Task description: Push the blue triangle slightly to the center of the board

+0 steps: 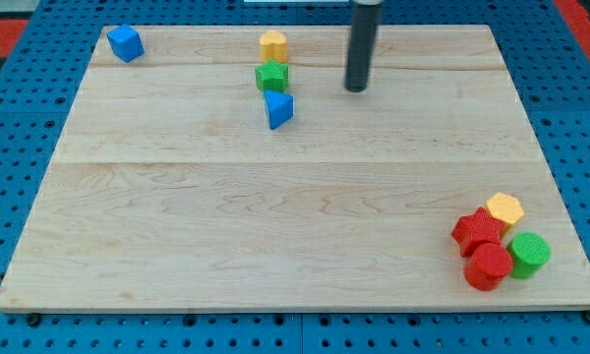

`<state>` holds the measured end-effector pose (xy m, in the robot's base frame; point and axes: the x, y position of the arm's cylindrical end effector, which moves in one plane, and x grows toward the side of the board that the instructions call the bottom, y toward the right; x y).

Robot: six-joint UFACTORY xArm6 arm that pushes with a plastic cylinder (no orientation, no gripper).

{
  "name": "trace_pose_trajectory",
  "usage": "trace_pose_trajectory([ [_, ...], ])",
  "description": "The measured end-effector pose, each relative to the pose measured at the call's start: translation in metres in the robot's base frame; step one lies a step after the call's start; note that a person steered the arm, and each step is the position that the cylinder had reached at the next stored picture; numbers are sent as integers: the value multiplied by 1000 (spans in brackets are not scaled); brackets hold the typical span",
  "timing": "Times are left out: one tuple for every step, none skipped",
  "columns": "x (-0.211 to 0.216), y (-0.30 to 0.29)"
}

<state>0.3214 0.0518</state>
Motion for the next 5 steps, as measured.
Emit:
trace_pose_trajectory([
  [4,-50],
  [19,-80],
  [60,-104],
  [75,-150],
  [52,-217],
])
